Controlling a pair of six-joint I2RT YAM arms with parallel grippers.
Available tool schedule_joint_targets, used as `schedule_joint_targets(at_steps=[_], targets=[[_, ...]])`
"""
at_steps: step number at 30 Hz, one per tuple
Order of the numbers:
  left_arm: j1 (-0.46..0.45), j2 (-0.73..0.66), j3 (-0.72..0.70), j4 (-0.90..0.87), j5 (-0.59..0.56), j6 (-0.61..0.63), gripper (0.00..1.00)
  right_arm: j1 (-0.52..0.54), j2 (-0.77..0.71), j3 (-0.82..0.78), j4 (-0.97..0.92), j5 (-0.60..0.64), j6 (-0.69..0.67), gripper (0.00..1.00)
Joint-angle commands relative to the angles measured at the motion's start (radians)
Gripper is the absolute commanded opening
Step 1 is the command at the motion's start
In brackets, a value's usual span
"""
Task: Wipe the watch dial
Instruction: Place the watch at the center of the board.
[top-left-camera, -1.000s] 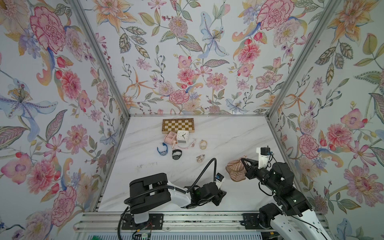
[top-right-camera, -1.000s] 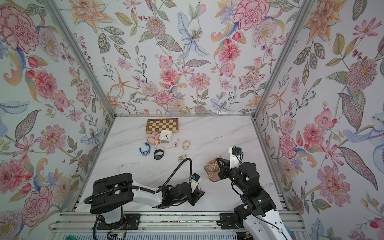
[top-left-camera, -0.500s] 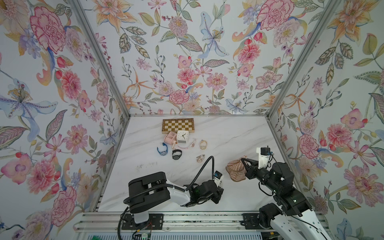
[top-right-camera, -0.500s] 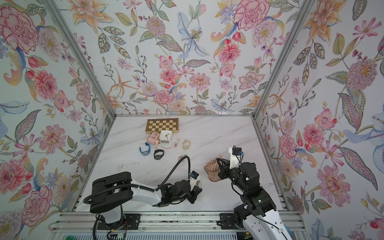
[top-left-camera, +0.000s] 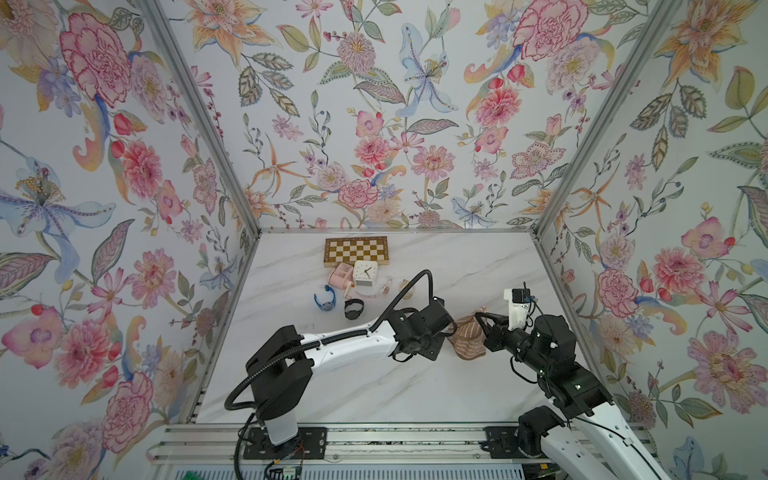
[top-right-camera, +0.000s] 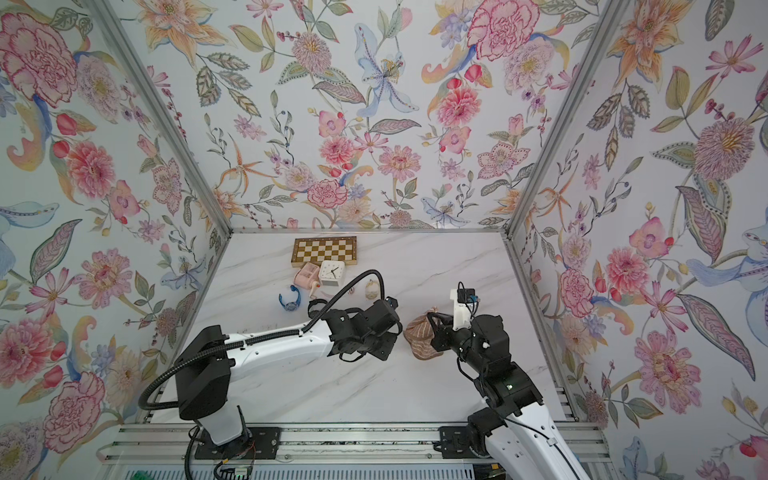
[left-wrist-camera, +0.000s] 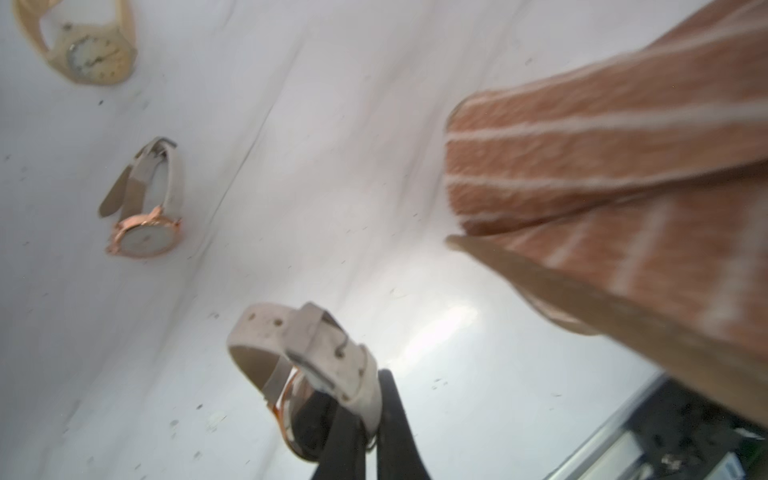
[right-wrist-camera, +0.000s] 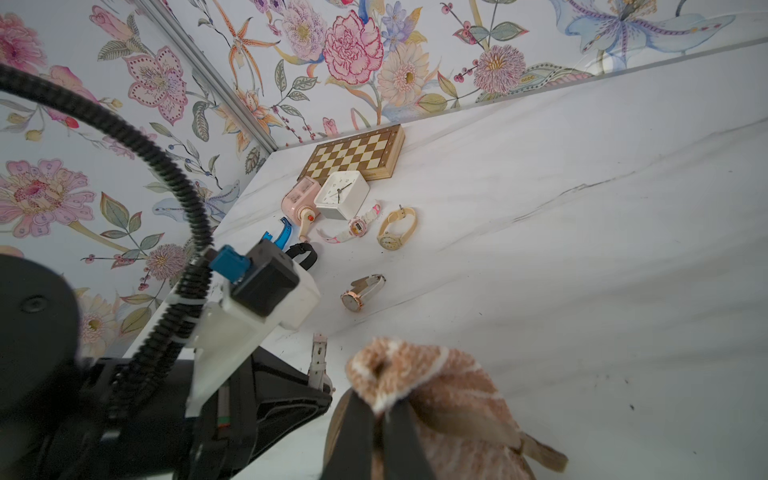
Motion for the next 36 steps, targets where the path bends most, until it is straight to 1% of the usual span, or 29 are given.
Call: schedule_joint_targets(at_steps=[1,3,9,15,16,17,18,21,36], targets=[[0.016,0.120,0.035,-0.436,-0.088,0.127,0.00,-0.007,0.003,-0.004,0.073,-0.024,0.014,0.00],[0.033,0.141,0.024,-0.432,-0.053,0.148,0.00,-0.008,0.003,-0.005,0.075,-0.028,0.007,0.00],[0.096,0.182,0.005,-0.397,-0.033,0.178,0.00,-0.008,0.008,0.001,0.073,-0.030,-0.033,0.00],[0.118,0.227,0.030,-0.394,-0.029,0.210,0.00,-0.011,0.026,0.006,0.073,-0.032,-0.051,0.00],[0.119,0.232,0.035,-0.396,-0.031,0.214,0.05,-0.011,0.029,0.005,0.074,-0.032,-0.052,0.00],[0.119,0.236,0.043,-0.400,-0.036,0.218,0.13,-0.012,0.030,0.005,0.075,-0.031,-0.052,0.00],[0.120,0.239,0.049,-0.401,-0.038,0.221,0.17,-0.013,0.031,0.004,0.076,-0.030,-0.054,0.00],[0.121,0.246,0.066,-0.412,-0.039,0.238,0.24,-0.014,0.032,-0.001,0.079,-0.030,-0.052,0.00],[0.120,0.283,0.067,-0.473,-0.083,0.321,0.24,-0.018,0.006,-0.020,0.076,-0.021,-0.049,0.00]])
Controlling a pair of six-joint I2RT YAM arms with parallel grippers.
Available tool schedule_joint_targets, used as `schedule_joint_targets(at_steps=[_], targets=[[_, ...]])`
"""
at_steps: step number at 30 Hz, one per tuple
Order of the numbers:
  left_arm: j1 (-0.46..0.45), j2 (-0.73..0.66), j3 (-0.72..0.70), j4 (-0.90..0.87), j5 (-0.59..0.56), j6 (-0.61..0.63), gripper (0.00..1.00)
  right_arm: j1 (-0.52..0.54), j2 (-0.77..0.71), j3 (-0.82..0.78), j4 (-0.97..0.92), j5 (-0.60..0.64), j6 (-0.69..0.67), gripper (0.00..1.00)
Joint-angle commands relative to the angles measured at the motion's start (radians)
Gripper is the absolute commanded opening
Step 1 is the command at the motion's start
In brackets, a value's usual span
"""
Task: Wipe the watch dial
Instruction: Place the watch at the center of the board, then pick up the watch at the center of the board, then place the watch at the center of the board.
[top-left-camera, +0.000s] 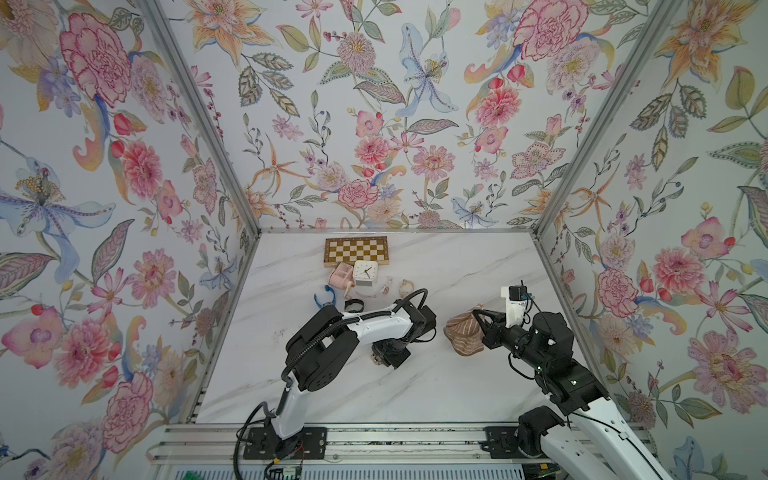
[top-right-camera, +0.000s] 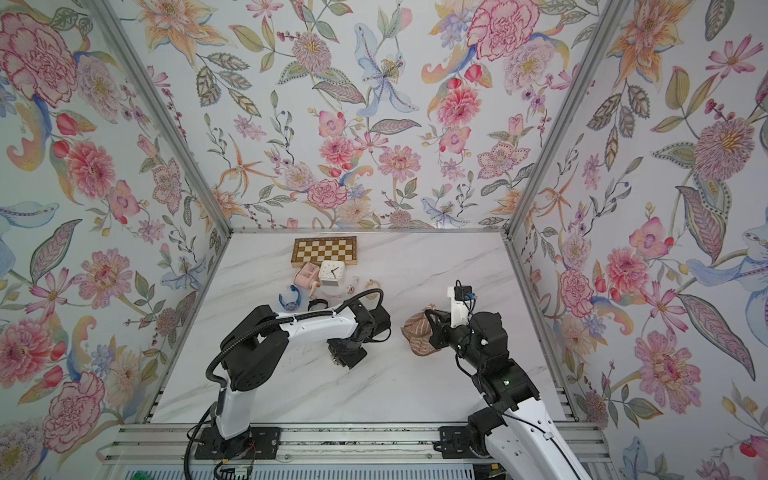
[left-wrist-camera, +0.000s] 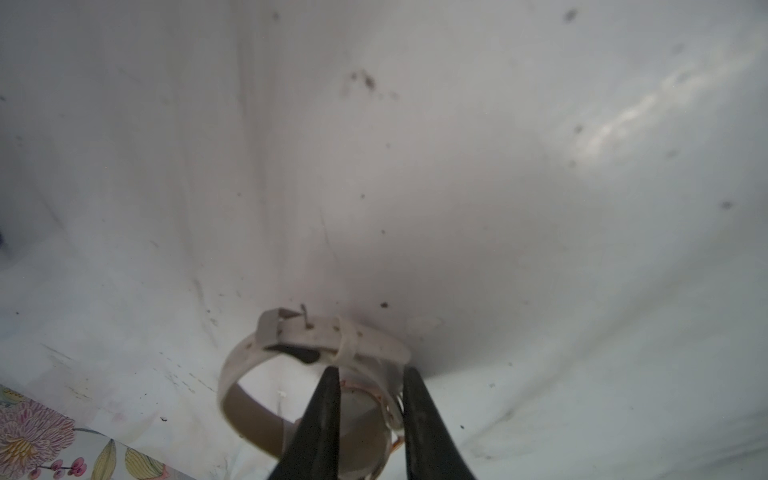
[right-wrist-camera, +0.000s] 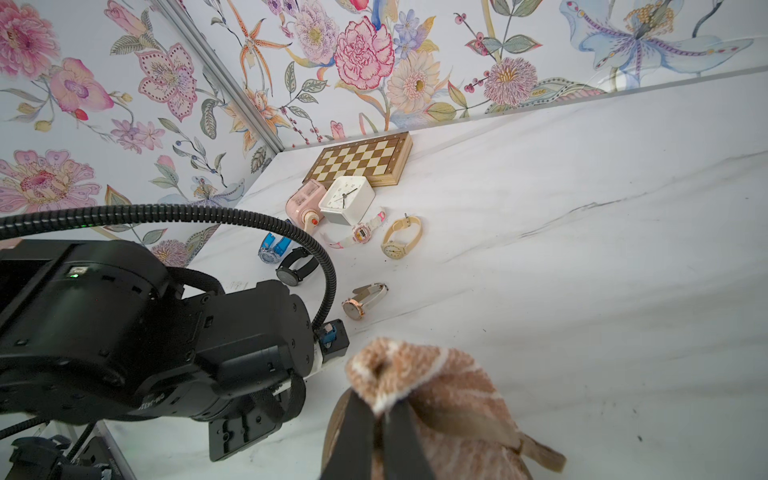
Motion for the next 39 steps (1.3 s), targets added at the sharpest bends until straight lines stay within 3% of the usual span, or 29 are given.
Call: schedule_joint_targets(at_steps=[1,6,13,21,29,34,39], targets=[[0.005,0.048,-0.001,-0.041,-0.026,0.037,0.24,-0.007,-0.017,-0.009,0.026,0.003,-0.010,0.00],[0.004,0.066,-0.020,-0.051,-0.021,0.055,0.19,-0.010,-0.028,-0.018,0.023,0.010,-0.010,0.00],[0.004,0.063,-0.037,-0.054,-0.004,0.063,0.00,-0.015,-0.039,-0.031,0.024,0.021,-0.013,0.00],[0.006,0.012,0.033,-0.076,0.053,0.065,0.00,-0.021,-0.044,-0.024,0.024,0.021,-0.017,0.00],[0.039,-0.105,0.202,-0.035,0.225,0.005,0.00,-0.026,-0.054,-0.010,0.021,0.020,-0.022,0.00],[0.110,-0.230,0.088,0.189,0.461,-0.145,0.00,-0.030,-0.061,0.005,0.003,0.014,-0.027,0.00],[0.254,-0.424,-0.205,0.479,0.566,-0.522,0.00,-0.033,-0.066,0.020,-0.010,0.011,-0.032,0.00]])
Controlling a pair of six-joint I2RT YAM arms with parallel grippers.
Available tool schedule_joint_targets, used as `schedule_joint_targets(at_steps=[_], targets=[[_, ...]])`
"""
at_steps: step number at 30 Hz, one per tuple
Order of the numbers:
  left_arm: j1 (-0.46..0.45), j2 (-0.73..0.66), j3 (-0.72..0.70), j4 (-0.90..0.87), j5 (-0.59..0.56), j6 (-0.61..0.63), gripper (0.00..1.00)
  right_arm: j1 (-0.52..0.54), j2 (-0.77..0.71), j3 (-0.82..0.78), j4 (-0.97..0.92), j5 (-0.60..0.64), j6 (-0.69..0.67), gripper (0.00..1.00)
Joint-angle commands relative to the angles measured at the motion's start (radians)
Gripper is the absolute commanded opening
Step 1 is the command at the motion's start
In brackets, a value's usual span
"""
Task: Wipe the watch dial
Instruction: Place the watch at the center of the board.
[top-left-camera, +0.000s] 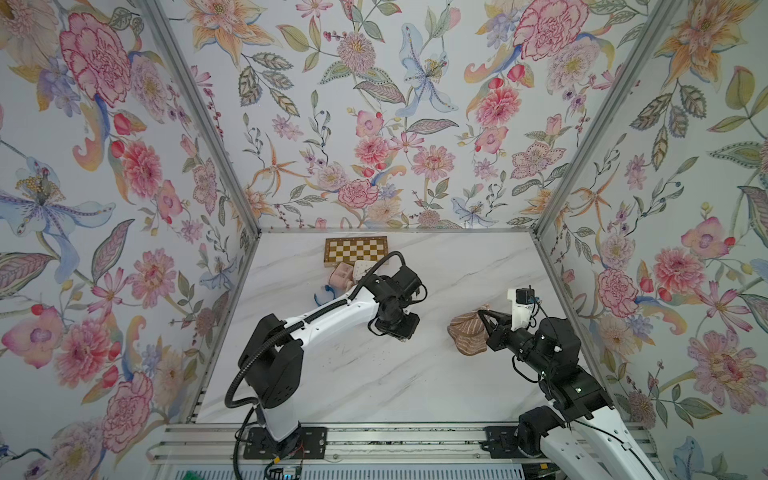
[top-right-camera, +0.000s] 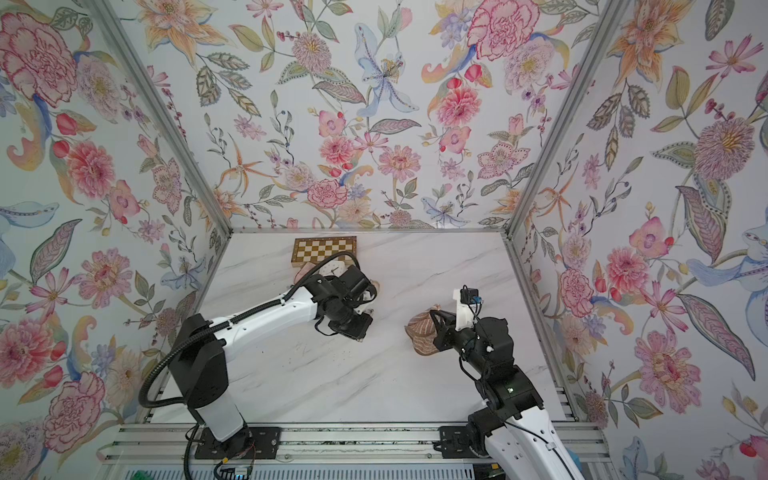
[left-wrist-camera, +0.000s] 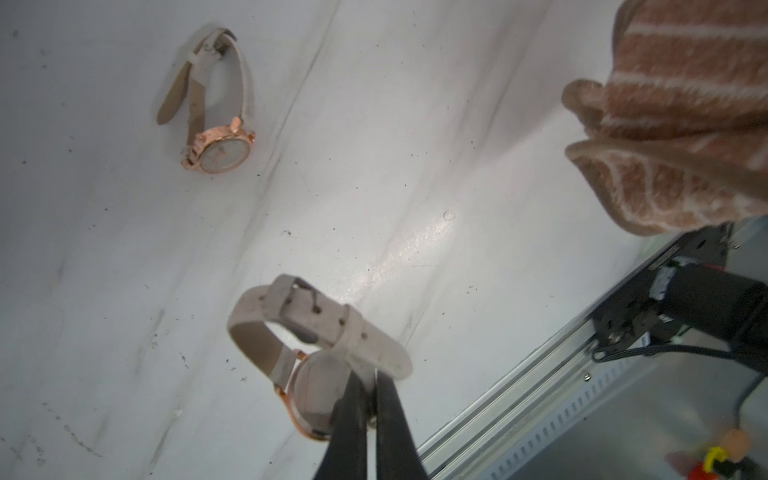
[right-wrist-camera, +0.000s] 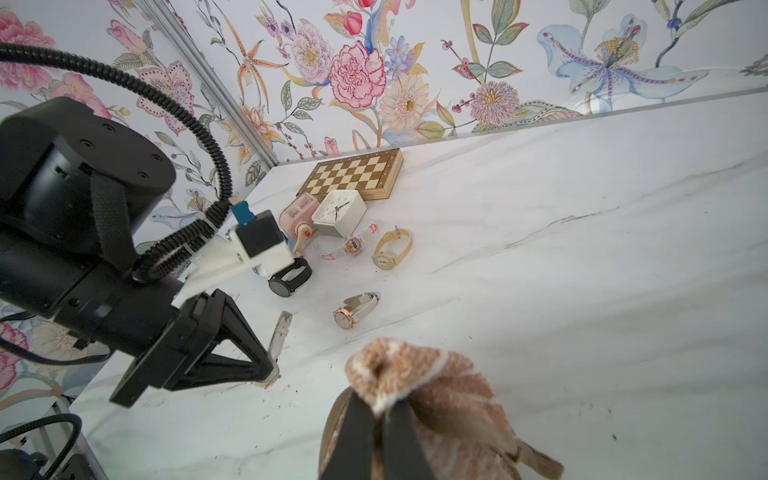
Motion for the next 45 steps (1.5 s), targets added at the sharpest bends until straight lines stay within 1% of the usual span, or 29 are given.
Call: schedule_joint_targets(at_steps=[1,3,5,10,13,19,26,27,31,32,34,37,40,43,45], targets=[[0.095,-0.121,-0.190,0.247,0.122,-0.353,0.00,-0.006,-0.009,0.039,-0.002,-0.002,-0.016,0.00],[0.127,-0.212,-0.304,0.359,0.130,-0.495,0.00,-0.006,-0.007,0.039,-0.003,-0.004,-0.013,0.00],[0.141,-0.248,-0.370,0.407,0.127,-0.577,0.00,-0.006,-0.005,0.039,0.000,-0.002,-0.010,0.00],[0.156,-0.196,-0.371,0.319,0.114,-0.568,0.00,-0.006,-0.005,0.036,-0.001,-0.004,-0.011,0.00],[0.155,-0.153,-0.419,0.327,0.134,-0.568,0.00,-0.006,-0.006,0.031,0.000,-0.004,-0.011,0.00],[0.160,-0.029,-0.427,0.255,0.100,-0.489,0.00,-0.005,-0.004,0.028,0.005,-0.007,-0.011,0.00],[0.163,0.070,-0.386,0.251,0.108,-0.444,0.01,-0.005,-0.003,0.019,0.007,0.002,-0.024,0.00],[0.163,0.083,-0.375,0.244,0.105,-0.434,0.05,-0.005,-0.003,0.019,0.007,0.001,-0.024,0.00],[0.165,0.134,-0.312,0.191,0.095,-0.374,0.30,-0.005,-0.001,0.016,0.009,0.000,-0.023,0.00],[0.166,0.141,-0.297,0.171,0.088,-0.356,0.34,-0.004,0.000,0.016,0.009,0.001,-0.024,0.00],[0.165,0.155,-0.263,0.123,0.060,-0.313,0.36,-0.003,0.001,0.016,0.008,0.004,-0.024,0.00],[0.161,0.176,-0.190,0.020,-0.016,-0.213,0.39,-0.005,0.002,0.016,0.009,0.003,-0.025,0.00],[0.157,0.198,-0.141,-0.060,-0.062,-0.110,0.39,-0.004,0.002,0.016,0.008,0.000,-0.023,0.00],[0.144,0.217,-0.124,-0.115,-0.112,-0.025,0.41,-0.005,0.001,0.011,0.012,0.002,-0.018,0.00],[0.131,0.215,-0.129,-0.129,-0.151,0.005,0.41,-0.005,0.000,0.008,0.014,0.000,-0.013,0.00]])
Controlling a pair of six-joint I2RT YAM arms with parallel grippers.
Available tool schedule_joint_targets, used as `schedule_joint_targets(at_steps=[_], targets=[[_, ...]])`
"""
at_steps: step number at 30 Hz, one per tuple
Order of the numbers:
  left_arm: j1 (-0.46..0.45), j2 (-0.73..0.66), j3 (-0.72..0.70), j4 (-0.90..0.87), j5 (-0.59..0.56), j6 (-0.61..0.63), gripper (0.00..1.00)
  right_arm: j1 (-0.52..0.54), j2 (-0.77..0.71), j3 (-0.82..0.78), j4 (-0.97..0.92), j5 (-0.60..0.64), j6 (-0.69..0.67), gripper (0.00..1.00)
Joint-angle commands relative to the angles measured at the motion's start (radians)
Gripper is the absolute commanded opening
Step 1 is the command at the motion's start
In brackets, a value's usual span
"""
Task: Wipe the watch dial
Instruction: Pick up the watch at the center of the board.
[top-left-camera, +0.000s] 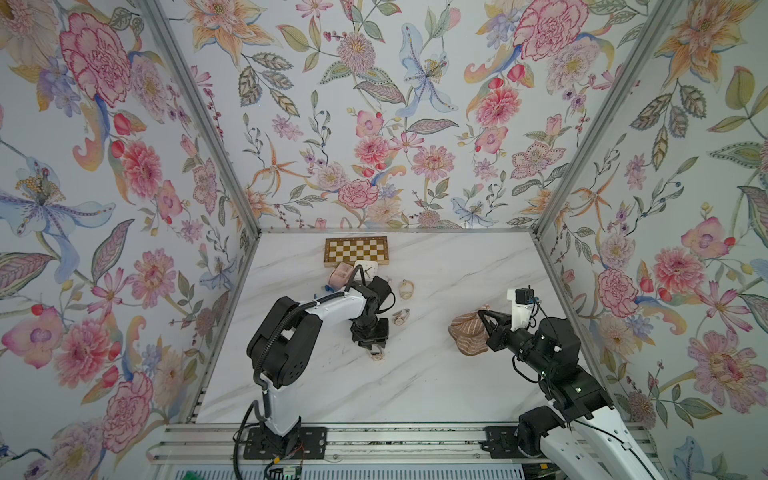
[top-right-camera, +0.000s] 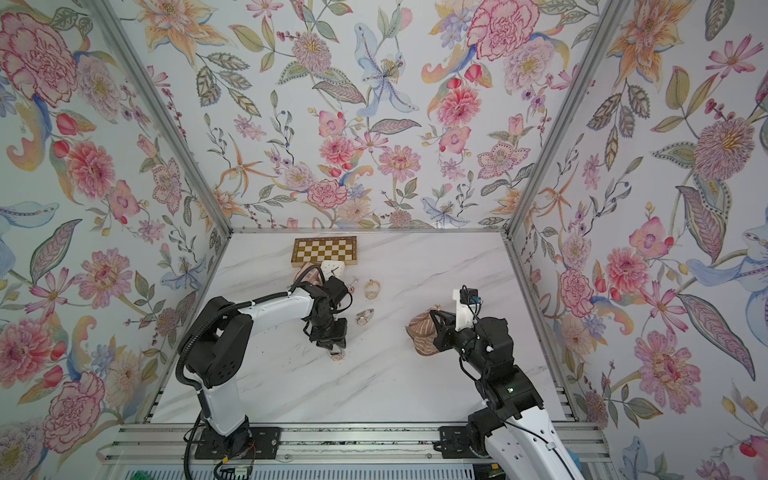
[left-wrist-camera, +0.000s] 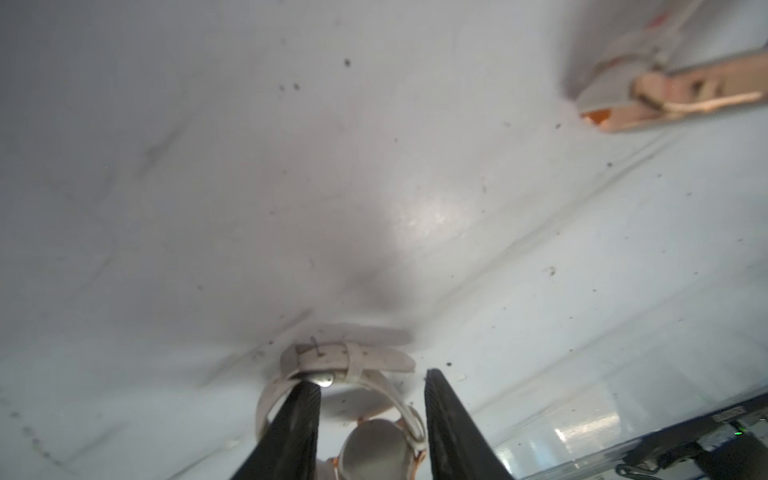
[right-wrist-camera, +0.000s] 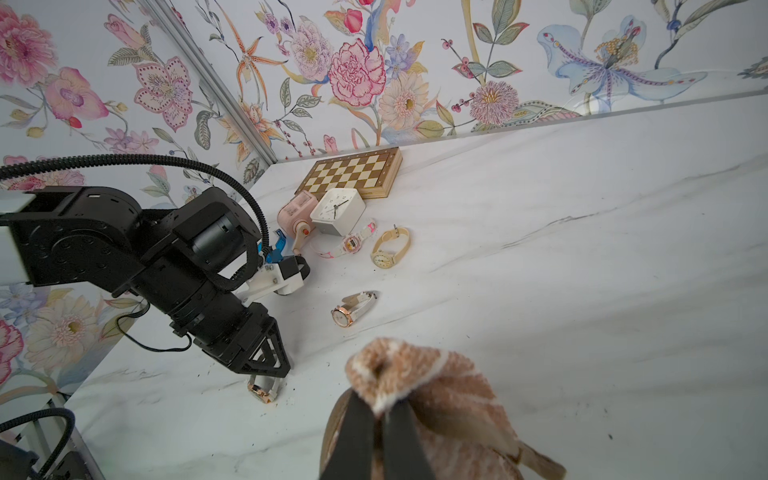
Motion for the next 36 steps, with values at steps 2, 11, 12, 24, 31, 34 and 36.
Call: schedule_joint_targets(at_steps=[2,11,12,24,31,34,36], targets=[[-0.026,0.023,-0.019,-0.114,-0.133,0.131,0.40,-0.004,-0.003,0.004,0.014,-0.001,0.003,0.00],[-0.103,-0.017,-0.011,-0.095,-0.157,0.124,0.40,-0.005,0.009,0.004,0.029,-0.015,0.026,0.00],[-0.111,-0.017,-0.004,-0.102,-0.163,0.129,0.40,-0.005,0.010,0.004,0.028,-0.015,0.027,0.00],[-0.209,0.064,0.079,-0.217,-0.249,0.226,0.34,-0.005,-0.007,-0.005,0.023,-0.012,0.035,0.00],[-0.234,0.095,0.036,-0.222,-0.292,0.241,0.27,-0.006,-0.017,-0.008,0.018,-0.002,0.025,0.00],[-0.239,0.101,0.019,-0.216,-0.302,0.246,0.23,-0.006,-0.019,-0.007,0.018,-0.001,0.024,0.00],[-0.238,0.102,0.013,-0.214,-0.308,0.250,0.17,-0.006,-0.021,-0.007,0.017,0.000,0.024,0.00]])
